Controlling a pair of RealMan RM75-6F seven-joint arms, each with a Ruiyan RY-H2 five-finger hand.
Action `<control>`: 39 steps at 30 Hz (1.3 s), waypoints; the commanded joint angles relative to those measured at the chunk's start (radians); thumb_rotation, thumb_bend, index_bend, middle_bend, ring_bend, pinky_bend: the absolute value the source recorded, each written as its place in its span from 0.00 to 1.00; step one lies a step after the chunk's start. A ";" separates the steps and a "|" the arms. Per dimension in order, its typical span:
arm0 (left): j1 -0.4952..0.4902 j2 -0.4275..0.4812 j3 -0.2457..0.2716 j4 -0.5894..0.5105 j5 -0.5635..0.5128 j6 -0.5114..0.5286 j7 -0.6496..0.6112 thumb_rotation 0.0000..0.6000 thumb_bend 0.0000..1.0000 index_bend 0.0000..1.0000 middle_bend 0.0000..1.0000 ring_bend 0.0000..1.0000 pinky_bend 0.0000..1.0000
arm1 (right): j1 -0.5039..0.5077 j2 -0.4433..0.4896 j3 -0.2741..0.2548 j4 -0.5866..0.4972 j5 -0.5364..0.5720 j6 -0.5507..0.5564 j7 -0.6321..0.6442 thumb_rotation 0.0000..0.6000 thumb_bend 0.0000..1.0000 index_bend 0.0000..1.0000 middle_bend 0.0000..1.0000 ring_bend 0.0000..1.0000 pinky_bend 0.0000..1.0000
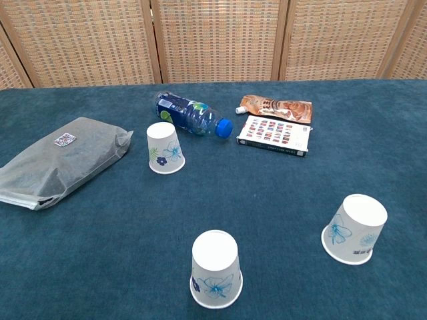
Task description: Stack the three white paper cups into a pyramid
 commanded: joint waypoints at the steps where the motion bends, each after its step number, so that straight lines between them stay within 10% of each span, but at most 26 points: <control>1: 0.000 0.001 0.000 -0.002 0.000 0.001 0.001 1.00 0.19 0.00 0.00 0.00 0.13 | 0.000 0.000 0.000 0.001 0.002 -0.002 0.001 1.00 0.14 0.10 0.00 0.00 0.07; 39: -0.012 0.018 0.013 -0.029 0.000 -0.032 0.007 1.00 0.12 0.00 0.00 0.00 0.09 | -0.011 0.019 -0.004 -0.008 0.002 0.006 0.020 1.00 0.14 0.06 0.00 0.00 0.07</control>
